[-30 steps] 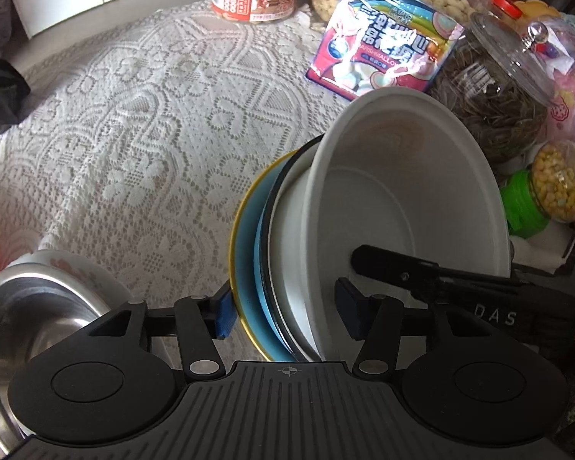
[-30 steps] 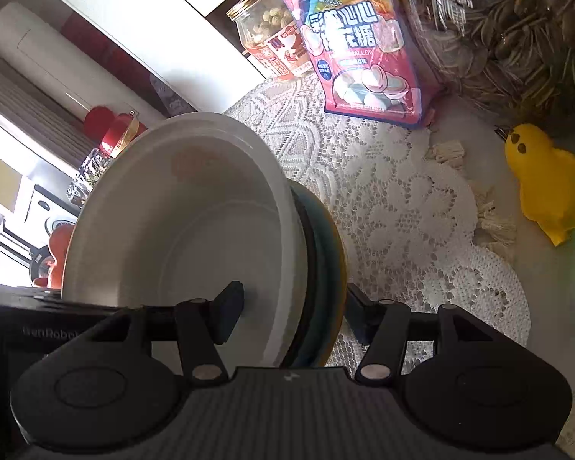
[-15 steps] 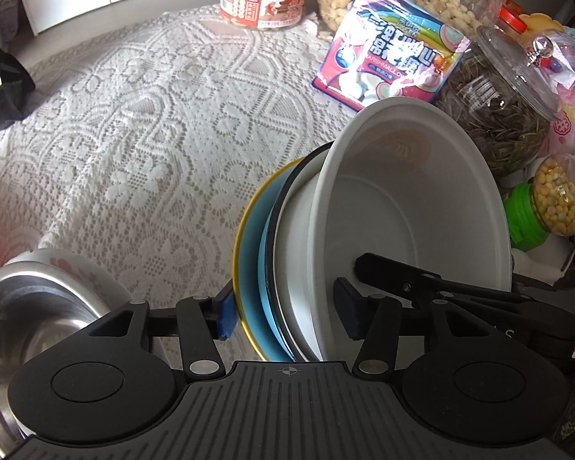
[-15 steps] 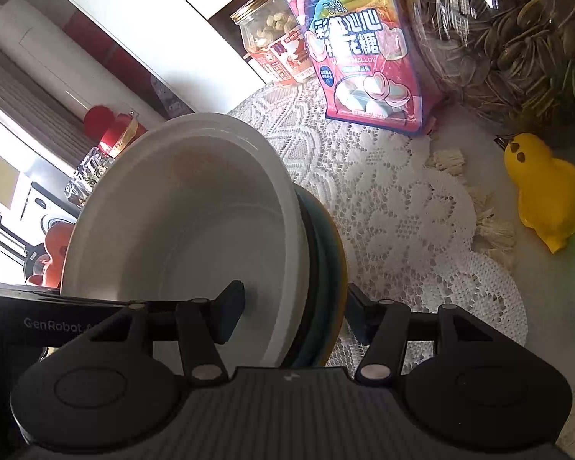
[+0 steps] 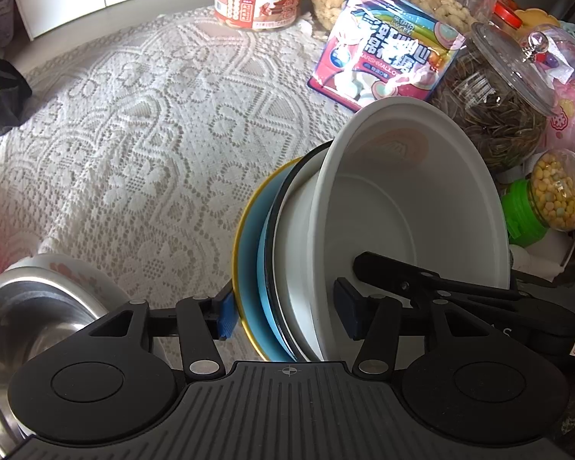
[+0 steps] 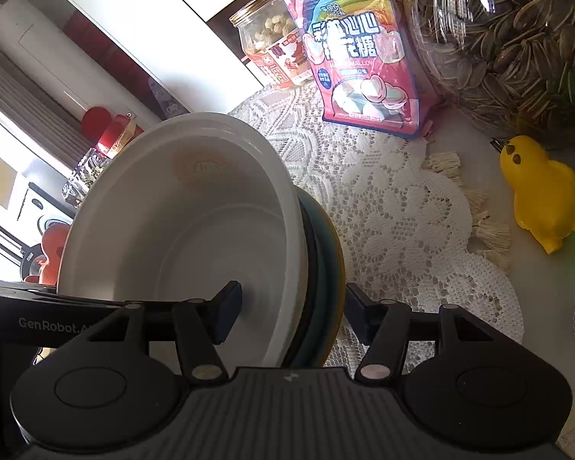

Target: Organize plates and bowls

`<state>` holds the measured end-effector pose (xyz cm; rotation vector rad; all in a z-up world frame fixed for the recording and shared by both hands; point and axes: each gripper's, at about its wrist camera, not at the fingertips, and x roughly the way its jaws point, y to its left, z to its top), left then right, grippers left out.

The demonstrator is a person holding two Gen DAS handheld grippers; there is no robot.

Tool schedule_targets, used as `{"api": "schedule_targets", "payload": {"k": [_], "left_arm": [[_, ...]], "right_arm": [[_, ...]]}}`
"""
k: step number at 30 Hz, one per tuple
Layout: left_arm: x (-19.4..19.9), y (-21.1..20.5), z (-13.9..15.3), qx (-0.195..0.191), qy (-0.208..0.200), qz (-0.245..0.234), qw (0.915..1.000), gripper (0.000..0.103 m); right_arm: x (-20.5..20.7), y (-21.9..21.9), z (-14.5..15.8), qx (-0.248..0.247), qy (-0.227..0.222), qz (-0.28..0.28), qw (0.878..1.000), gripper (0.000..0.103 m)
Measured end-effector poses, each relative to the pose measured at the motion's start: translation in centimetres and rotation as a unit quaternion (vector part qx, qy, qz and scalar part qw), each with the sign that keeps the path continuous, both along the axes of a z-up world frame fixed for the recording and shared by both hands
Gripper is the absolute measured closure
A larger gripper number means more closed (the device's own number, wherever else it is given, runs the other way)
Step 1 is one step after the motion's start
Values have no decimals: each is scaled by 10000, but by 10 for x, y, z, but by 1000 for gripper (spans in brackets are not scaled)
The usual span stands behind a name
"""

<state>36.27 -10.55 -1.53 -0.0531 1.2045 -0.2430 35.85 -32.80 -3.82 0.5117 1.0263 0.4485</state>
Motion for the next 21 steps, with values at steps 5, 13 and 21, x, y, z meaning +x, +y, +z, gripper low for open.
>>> {"api": "schedule_targets", "payload": {"k": [5,13,21], "left_arm": [[5,2,2,-148,-40,8,9999,46],[6,1,1,-380,-50,-182,9991,31],[10,4,-1,-446,59,-142,9989,30]], "right_arm": [[-1,0,1,-22,-16,2,10000,45],[2,-6,-5,234,191,-81,9995,45],[4,-6,-8,418,320,-26,9986,46]]}}
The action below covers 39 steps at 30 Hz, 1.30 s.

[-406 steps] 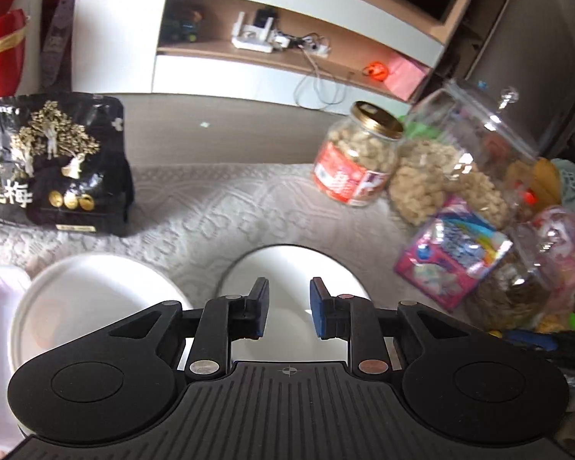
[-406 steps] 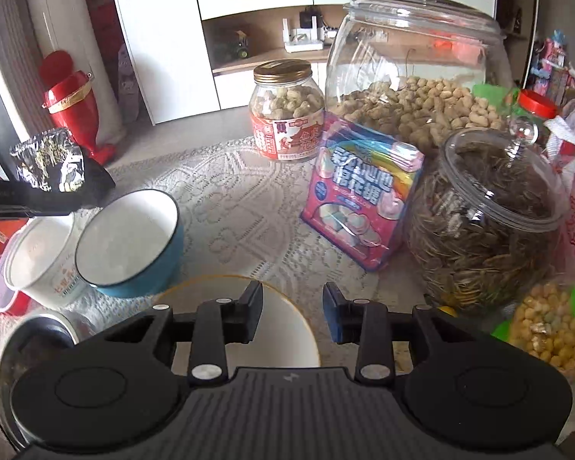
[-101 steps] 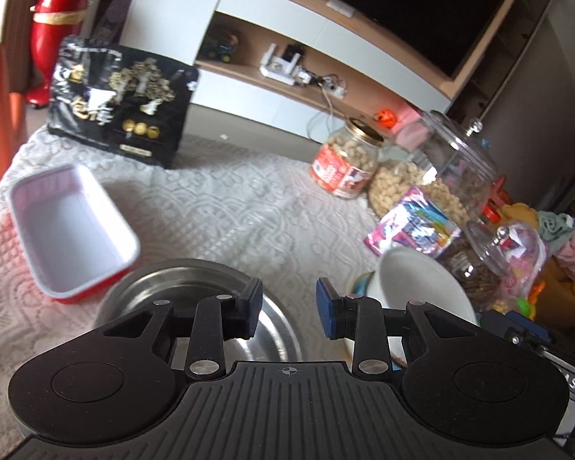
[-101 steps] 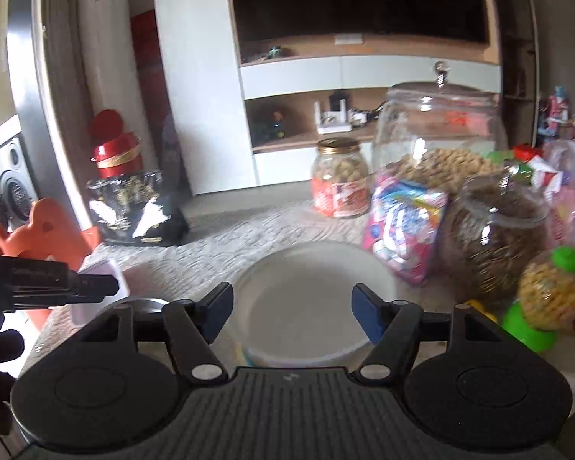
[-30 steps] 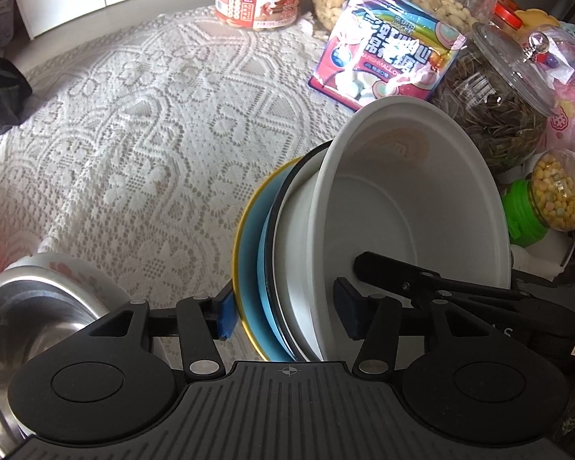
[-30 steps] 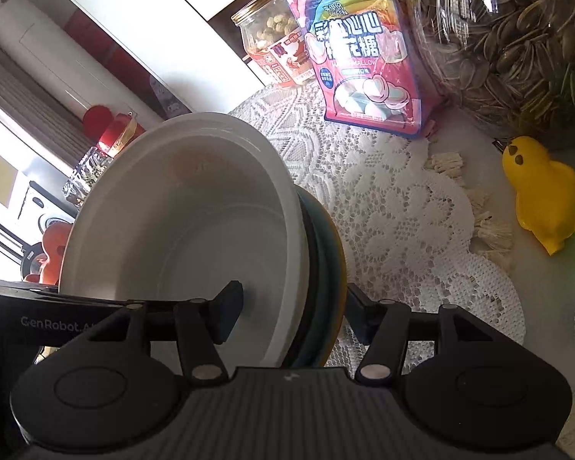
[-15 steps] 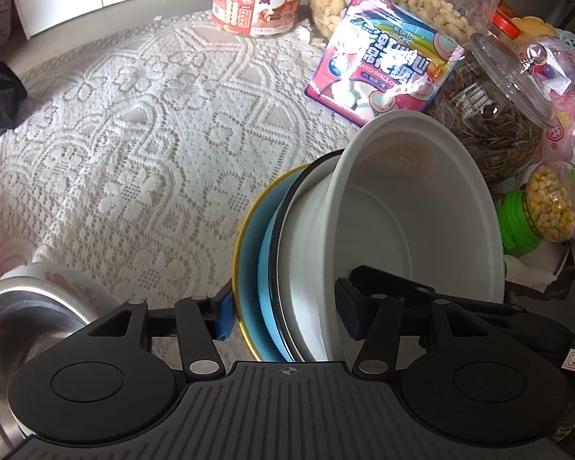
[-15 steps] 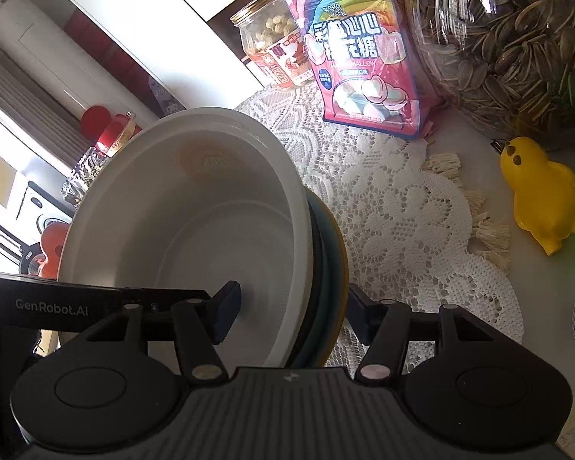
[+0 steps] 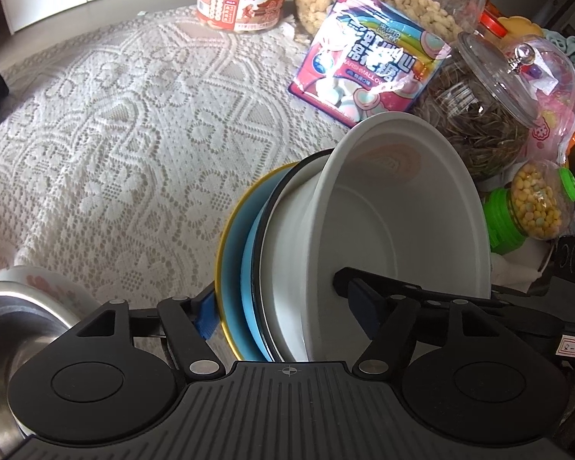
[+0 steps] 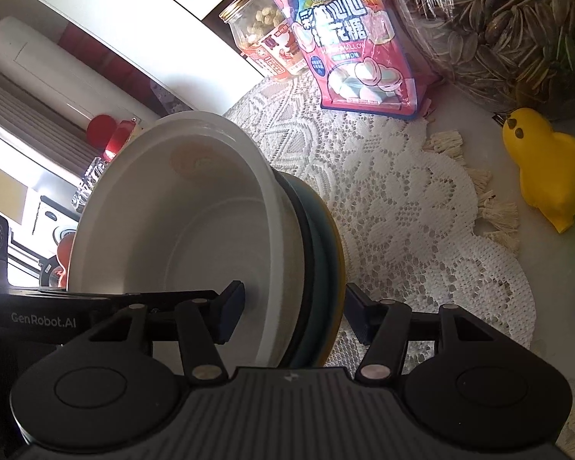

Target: Organize plates and bowls

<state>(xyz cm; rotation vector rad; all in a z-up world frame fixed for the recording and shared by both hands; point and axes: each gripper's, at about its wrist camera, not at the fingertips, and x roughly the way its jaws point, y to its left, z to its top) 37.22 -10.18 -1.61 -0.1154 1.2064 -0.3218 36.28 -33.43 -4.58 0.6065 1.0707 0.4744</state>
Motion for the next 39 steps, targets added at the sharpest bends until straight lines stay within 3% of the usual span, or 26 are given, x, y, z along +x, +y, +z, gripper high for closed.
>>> {"api": "schedule_targets", "payload": {"k": [4,15,28,39], "left_arm": [[4,3,-2,-53,144,-46,9999,30],[7,4,-6,-36,258,-247,9994,30],[12,16,-5,-476,423,-159,9978,31],[2,37,13,-581,369,-61,9976,31]], "right_arm": [[7,3,-1,121,188,169,9996,51],[26,9,4,-129,505,738,9959,53],[28,17,16,-455,1064,520,9919,51],[20,33,35,-565,1031,553,9915,51]]}}
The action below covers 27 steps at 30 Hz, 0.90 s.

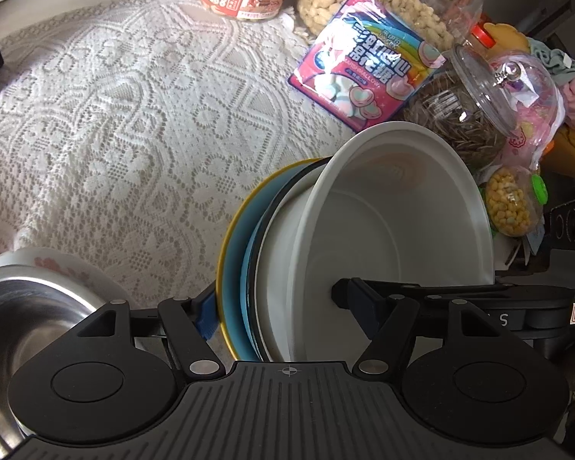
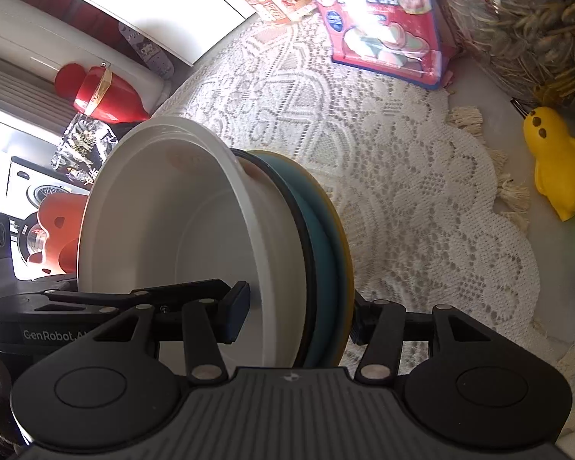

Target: Organize plates and bowls

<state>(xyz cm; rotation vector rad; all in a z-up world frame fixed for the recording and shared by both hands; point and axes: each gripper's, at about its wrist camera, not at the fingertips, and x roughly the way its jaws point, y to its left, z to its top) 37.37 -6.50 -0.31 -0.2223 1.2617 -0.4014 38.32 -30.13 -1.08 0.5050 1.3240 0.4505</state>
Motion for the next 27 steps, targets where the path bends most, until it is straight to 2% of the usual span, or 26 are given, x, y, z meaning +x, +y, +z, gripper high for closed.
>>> {"api": "schedule_targets", "payload": {"k": [3,8,12,16,21,23,25,27], "left_arm": [[-9,17,18,-18,-95,70,9999,31],[-36,58,58,125,-502,298,9982,31],[-62,101,74,247,-678,611,9955,31],[-82,142,59,195,-528,931,9941,31],[-97,179,18,85,-66,1165,9931,31],[-99,187,7,-34,-41,1183,9930,34],[-100,190,2,-40,-86,1095,9939,36],[-101,193,-1,-55,-168,1044,9944,39]], "right_arm": [[-4,15,18,-45,-149,127,9998,51],[-15,55,52,53,-521,440,9977,51],[-22,100,69,224,-652,798,9944,50],[-29,147,64,207,-452,1191,9916,50],[-34,191,31,-8,196,1548,9878,50],[-36,199,19,-126,400,1609,9861,50],[-37,204,23,-259,216,1659,9856,50],[-34,207,24,-365,220,1635,9856,49]]}}
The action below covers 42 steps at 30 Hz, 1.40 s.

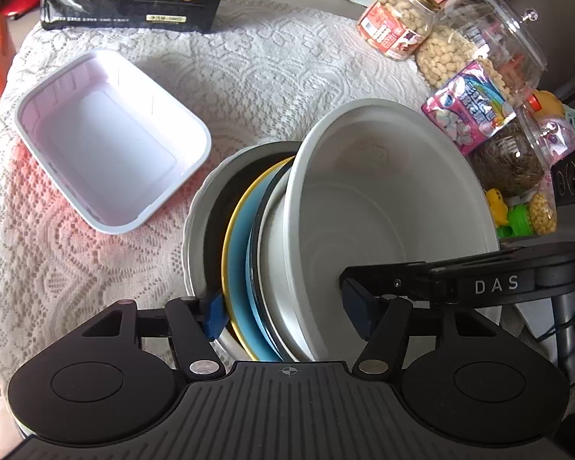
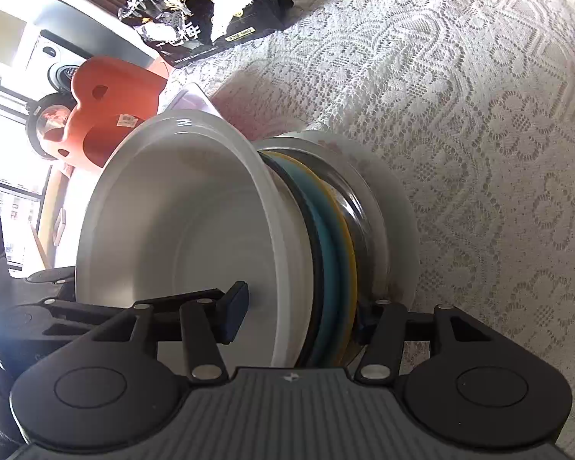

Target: Organize plates and bowls

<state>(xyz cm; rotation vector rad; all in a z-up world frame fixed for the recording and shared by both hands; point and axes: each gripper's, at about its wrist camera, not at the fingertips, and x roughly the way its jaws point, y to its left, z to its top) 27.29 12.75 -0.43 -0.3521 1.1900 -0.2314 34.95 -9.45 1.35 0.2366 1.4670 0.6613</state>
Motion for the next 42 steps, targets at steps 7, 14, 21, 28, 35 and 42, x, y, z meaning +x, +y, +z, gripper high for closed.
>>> {"api": "schedule_targets", "payload": {"k": [7,14,21,28,35,42], "left_arm": [[-3,14,-5,-6,-145,150,9998,68],[-13,14,6,210,-355,283,9987,69],[-22,17,22,544,-727,437,9949,71],[-43,41,57,456,-1480,857,9842,73],[-43,69,40,501,-1311,1289,9817,73],[-44,97,33,-9,-1427,1612,9765,73]], "right_arm": [[5,6,1,-335,-75,21,9994,48],[9,10,7,-458,-210,-58,9987,48],[-5,4,49,-662,-1382,-26,9882,48],[-29,12,86,-961,-2507,205,9631,47],[-28,13,73,-1351,-2689,-40,9536,50],[-25,6,54,-1395,-2327,5,9625,51]]}}
